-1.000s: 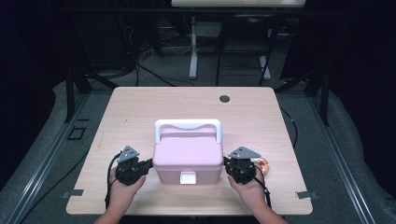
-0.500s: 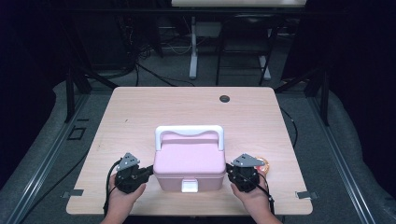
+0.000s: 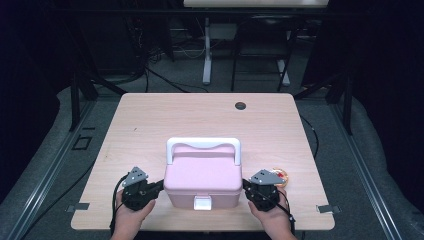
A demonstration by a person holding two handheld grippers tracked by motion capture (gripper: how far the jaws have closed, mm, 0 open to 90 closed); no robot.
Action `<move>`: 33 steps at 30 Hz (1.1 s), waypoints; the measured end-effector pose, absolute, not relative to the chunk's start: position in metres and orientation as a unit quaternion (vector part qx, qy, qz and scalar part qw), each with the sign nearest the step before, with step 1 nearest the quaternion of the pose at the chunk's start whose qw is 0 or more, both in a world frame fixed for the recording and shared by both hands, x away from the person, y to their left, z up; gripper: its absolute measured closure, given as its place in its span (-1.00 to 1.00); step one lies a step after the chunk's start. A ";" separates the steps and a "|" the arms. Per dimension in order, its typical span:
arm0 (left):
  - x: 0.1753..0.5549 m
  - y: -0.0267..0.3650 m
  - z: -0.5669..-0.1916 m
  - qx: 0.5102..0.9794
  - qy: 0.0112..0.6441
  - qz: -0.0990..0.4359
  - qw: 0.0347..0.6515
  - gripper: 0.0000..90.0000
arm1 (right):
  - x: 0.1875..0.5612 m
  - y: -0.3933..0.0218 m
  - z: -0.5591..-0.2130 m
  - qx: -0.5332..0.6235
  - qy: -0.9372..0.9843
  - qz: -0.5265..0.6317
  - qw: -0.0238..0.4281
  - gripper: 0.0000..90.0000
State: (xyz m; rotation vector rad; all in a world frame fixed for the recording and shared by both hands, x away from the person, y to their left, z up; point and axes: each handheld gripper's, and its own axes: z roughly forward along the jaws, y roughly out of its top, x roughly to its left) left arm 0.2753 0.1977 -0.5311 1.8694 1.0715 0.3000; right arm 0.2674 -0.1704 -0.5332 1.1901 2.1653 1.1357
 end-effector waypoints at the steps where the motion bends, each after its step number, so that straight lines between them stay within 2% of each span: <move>1: 0.276 0.199 -0.531 0.763 0.434 0.120 0.464 1.00 | 0.268 -0.171 -0.534 0.426 0.778 0.412 0.209 1.00; 11: 0.280 0.206 -0.530 0.761 0.429 0.122 0.471 0.93 | 0.271 -0.181 -0.531 0.411 0.779 0.429 0.200 0.93; 18: 0.279 0.215 -0.527 0.756 0.428 0.137 0.476 0.77 | 0.274 -0.190 -0.535 0.422 0.772 0.432 0.198 0.80; 21: 0.279 0.217 -0.526 0.755 0.427 0.140 0.477 0.69 | 0.275 -0.192 -0.534 0.423 0.770 0.434 0.199 0.77; 24: 0.279 0.220 -0.525 0.753 0.428 0.145 0.479 0.51 | 0.275 -0.196 -0.533 0.427 0.766 0.438 0.198 0.68; 25: 0.279 0.221 -0.525 0.751 0.428 0.144 0.482 0.51 | 0.276 -0.197 -0.532 0.429 0.764 0.440 0.197 0.64; 30: 0.280 0.227 -0.519 0.739 0.433 0.146 0.495 0.20 | 0.277 -0.205 -0.526 0.430 0.762 0.442 0.200 0.40; 32: 0.280 0.231 -0.514 0.744 0.428 0.145 0.493 0.18 | 0.277 -0.207 -0.524 0.430 0.761 0.443 0.199 0.39; 33: 0.280 0.234 -0.509 0.743 0.425 0.143 0.497 0.18 | 0.277 -0.209 -0.520 0.433 0.758 0.454 0.181 0.34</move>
